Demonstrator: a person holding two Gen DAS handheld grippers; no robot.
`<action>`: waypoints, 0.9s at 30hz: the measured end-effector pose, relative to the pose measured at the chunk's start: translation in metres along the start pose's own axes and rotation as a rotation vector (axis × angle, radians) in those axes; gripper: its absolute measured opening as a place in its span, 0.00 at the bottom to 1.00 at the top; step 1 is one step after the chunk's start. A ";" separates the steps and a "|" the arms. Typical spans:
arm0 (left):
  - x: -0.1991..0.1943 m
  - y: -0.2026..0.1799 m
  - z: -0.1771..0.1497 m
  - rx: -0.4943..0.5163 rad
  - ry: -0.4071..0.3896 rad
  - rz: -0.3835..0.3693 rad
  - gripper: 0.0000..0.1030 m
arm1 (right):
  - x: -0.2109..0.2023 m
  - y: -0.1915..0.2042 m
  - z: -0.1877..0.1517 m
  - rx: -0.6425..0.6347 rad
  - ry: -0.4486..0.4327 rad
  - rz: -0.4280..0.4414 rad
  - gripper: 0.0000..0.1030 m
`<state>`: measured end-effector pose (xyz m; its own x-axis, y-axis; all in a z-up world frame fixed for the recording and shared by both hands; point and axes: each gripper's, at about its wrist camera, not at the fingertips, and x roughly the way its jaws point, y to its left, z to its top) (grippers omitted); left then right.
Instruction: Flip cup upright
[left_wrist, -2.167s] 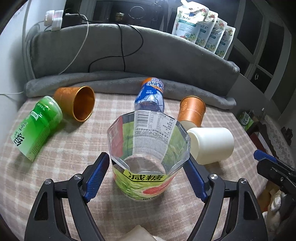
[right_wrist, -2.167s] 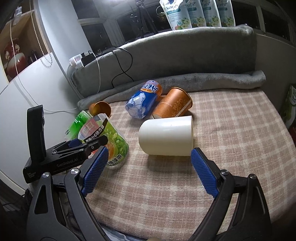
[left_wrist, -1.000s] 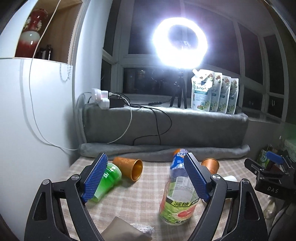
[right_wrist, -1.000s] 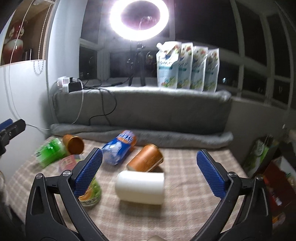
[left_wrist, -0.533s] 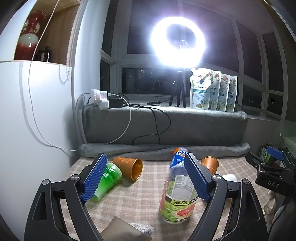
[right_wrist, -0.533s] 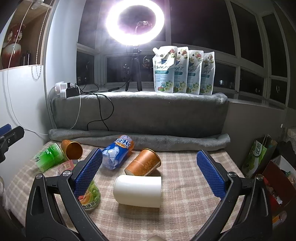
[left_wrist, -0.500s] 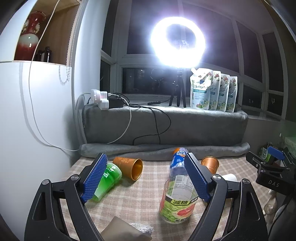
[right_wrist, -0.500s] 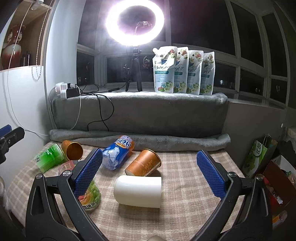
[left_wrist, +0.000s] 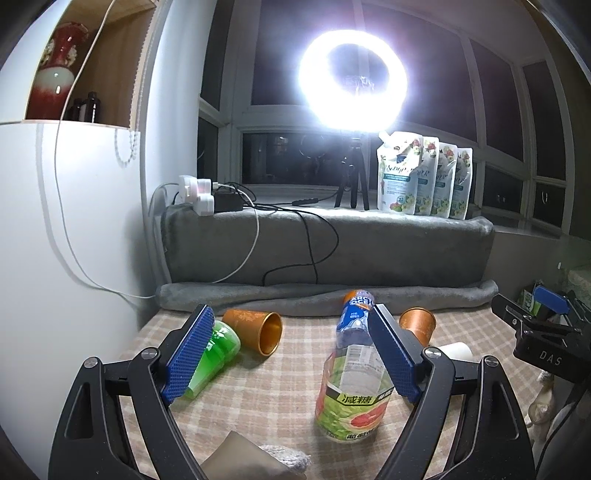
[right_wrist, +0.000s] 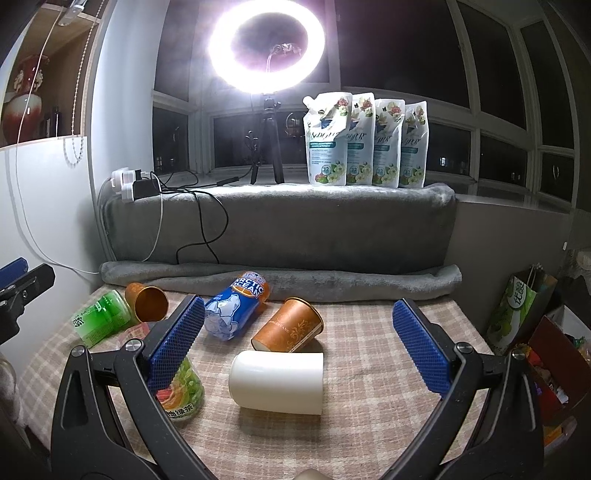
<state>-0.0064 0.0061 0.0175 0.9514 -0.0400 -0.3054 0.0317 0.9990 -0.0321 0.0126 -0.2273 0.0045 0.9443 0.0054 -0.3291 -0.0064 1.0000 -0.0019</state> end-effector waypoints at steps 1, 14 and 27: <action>0.000 0.000 0.000 0.001 -0.001 -0.001 0.83 | 0.000 0.000 0.000 0.000 0.000 0.000 1.00; 0.001 -0.001 0.001 0.003 0.006 -0.012 0.83 | 0.001 0.001 -0.001 0.001 0.004 0.002 1.00; 0.001 -0.001 0.001 0.003 0.007 -0.014 0.83 | 0.001 0.004 -0.004 0.003 0.009 0.003 1.00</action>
<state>-0.0056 0.0048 0.0185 0.9488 -0.0544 -0.3113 0.0462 0.9984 -0.0338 0.0127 -0.2228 0.0007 0.9413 0.0085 -0.3375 -0.0085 1.0000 0.0016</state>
